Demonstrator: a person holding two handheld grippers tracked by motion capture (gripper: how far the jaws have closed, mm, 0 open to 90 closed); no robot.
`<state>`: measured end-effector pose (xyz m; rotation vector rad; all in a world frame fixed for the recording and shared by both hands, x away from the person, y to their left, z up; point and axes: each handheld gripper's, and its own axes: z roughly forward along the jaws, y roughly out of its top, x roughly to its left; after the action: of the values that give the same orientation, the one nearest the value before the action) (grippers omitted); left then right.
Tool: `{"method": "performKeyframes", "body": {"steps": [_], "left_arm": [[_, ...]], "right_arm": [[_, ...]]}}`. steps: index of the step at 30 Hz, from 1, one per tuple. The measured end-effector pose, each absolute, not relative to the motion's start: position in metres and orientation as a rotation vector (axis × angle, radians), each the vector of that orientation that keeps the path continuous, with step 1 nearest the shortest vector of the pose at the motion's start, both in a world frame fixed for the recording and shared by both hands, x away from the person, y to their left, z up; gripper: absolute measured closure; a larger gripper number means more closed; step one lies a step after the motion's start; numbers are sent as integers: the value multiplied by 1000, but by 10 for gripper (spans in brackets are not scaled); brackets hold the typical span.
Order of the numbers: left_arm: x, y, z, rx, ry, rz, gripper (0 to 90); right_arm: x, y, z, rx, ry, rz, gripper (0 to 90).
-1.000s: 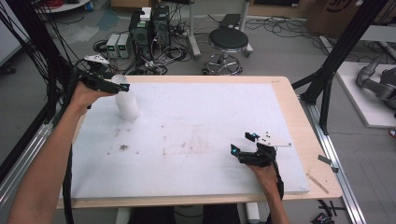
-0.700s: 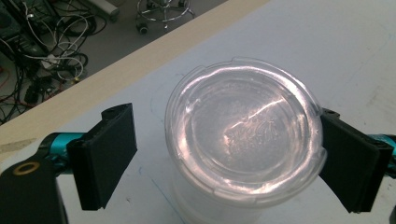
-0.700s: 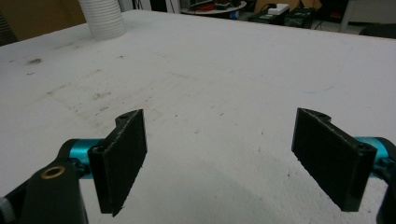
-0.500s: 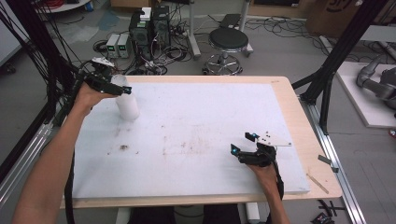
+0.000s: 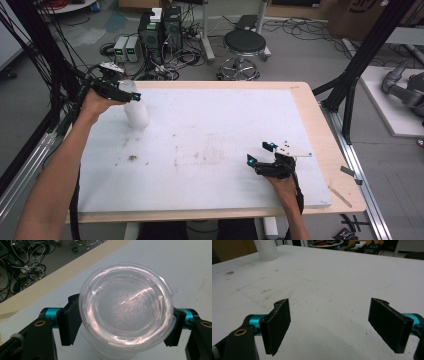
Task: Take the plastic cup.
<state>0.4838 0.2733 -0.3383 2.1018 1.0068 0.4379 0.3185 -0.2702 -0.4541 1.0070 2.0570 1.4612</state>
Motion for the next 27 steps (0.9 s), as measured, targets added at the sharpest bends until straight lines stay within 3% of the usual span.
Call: {"method": "performKeyframes", "body": {"steps": [4,27], "left_arm": [[484,273,-338,2108,996,438,346],[480,273,-333,2090,1001,446,351]], "right_arm": [[318,-270,-454,1009,2055,1461,181],[319,-270,-454,1011,2059,1456,181]]}}
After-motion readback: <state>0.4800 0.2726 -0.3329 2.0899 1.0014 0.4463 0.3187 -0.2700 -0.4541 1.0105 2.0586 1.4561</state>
